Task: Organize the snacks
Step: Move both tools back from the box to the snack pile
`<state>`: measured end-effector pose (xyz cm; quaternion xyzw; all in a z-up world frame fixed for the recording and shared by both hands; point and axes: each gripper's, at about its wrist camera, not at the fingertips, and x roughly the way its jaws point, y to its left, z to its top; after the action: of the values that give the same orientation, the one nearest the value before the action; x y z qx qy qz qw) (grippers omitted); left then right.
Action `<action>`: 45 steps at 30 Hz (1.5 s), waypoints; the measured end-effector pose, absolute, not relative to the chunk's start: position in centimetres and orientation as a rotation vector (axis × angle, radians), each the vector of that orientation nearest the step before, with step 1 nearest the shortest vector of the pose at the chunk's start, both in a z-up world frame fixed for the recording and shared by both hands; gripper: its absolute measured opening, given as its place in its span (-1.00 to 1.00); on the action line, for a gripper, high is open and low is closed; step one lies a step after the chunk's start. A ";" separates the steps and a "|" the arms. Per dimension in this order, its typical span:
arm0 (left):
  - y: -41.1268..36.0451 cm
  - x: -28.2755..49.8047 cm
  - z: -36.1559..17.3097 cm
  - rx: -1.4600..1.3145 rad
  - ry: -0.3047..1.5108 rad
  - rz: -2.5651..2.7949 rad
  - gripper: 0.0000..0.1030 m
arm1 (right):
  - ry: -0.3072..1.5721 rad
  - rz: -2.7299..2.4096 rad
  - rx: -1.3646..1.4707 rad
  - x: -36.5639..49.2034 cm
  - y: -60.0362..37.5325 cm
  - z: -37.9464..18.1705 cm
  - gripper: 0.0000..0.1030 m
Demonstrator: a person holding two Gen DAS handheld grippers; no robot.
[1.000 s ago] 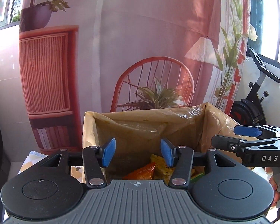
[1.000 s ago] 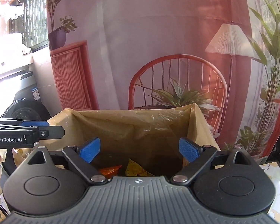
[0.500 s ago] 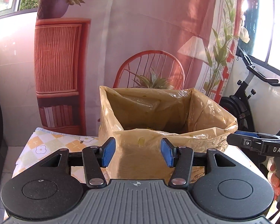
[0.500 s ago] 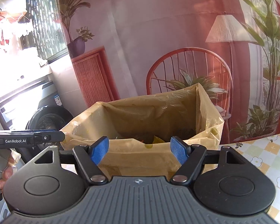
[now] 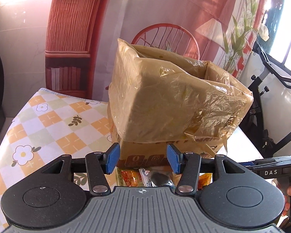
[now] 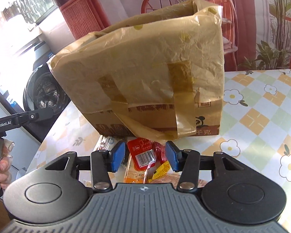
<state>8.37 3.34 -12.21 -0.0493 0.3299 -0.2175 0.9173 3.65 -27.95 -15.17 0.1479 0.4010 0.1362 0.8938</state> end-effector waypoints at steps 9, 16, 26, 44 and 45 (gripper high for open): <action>4.0 9.0 -14.7 -0.112 0.724 -0.429 0.08 | 1.105 0.243 0.334 8.6 -27.7 -19.7 -0.26; 4.1 9.2 -15.9 -0.115 0.751 -0.419 0.08 | 1.185 0.193 0.435 10.1 -28.3 -21.8 -0.43; 4.1 9.6 -18.0 -0.113 0.805 -0.414 0.08 | 1.095 0.221 0.409 8.5 -28.6 -20.9 -0.70; 2.4 9.9 -19.1 -0.081 0.852 -0.445 0.08 | 1.031 0.231 0.379 11.0 -28.8 -20.7 -0.71; 2.4 9.9 -19.1 -0.082 0.852 -0.446 0.08 | 1.026 0.246 0.377 10.9 -28.7 -20.5 -0.71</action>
<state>9.86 2.42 -19.08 -0.0394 0.4097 -0.2144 0.8858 10.92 -28.66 -20.47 0.1790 0.4865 0.1169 0.8471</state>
